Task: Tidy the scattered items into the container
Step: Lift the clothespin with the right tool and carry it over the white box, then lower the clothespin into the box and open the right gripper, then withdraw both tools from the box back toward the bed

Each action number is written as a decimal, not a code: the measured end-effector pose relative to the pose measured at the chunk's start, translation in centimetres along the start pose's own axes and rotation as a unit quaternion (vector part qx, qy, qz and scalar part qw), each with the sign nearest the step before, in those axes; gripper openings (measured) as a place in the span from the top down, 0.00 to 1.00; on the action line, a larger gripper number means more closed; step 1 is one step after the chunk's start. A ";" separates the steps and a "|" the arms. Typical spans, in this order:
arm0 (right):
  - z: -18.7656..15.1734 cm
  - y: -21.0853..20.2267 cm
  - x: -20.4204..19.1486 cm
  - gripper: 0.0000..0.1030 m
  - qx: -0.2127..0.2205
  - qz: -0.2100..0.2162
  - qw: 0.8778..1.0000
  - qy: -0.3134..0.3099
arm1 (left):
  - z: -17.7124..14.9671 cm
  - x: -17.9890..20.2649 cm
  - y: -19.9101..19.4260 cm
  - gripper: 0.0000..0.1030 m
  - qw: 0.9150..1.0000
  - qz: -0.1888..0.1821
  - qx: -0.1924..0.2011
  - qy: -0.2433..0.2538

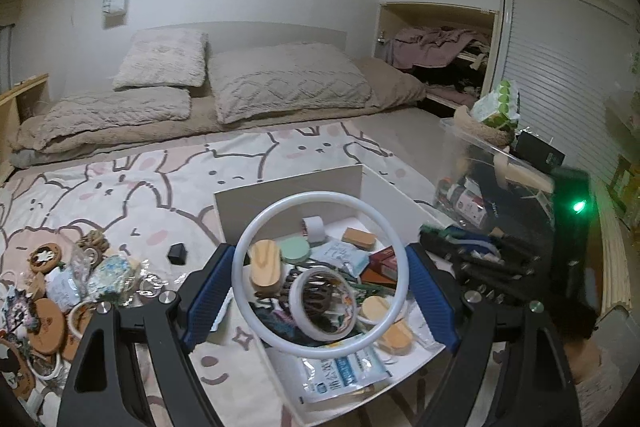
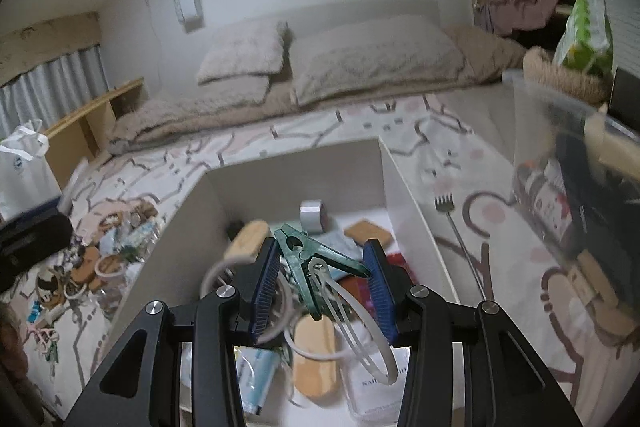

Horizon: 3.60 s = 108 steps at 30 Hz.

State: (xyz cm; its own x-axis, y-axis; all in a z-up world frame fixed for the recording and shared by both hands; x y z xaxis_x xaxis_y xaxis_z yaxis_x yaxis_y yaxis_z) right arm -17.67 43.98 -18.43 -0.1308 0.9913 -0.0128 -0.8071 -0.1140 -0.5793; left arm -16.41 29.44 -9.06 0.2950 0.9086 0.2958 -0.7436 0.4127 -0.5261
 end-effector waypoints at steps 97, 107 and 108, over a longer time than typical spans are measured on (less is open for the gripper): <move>-4.8 4.3 -1.4 0.30 -0.033 -0.042 0.996 -0.070 | -0.5 -1.4 15.1 0.00 0.987 0.011 -0.157 -0.017; -4.7 4.2 -1.3 0.30 -0.030 -0.041 0.996 -0.070 | -0.9 -1.0 12.1 0.00 0.992 0.007 -0.128 0.003; -4.7 4.2 -1.3 0.30 -0.030 -0.041 0.996 -0.070 | -0.9 -1.0 11.7 0.00 0.992 0.008 -0.124 0.007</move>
State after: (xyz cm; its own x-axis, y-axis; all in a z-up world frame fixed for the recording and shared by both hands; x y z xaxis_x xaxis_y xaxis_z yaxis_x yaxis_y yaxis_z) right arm -18.16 42.50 -24.72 -0.1477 0.9779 0.1478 -0.7828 -0.0243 -0.6217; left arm -24.83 33.43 -16.22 0.2947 0.9149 0.2760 -0.5785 0.4007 -0.7105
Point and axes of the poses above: each gripper's, at about its wrist camera, not at the fingertips, and y roughly the way its jaws point, x to its right, z to its top, the point moved 9 cm from there along y, roughly the way its jaws point, and after that the axes turned 12 degrees about -y, right-handed, at the moved point
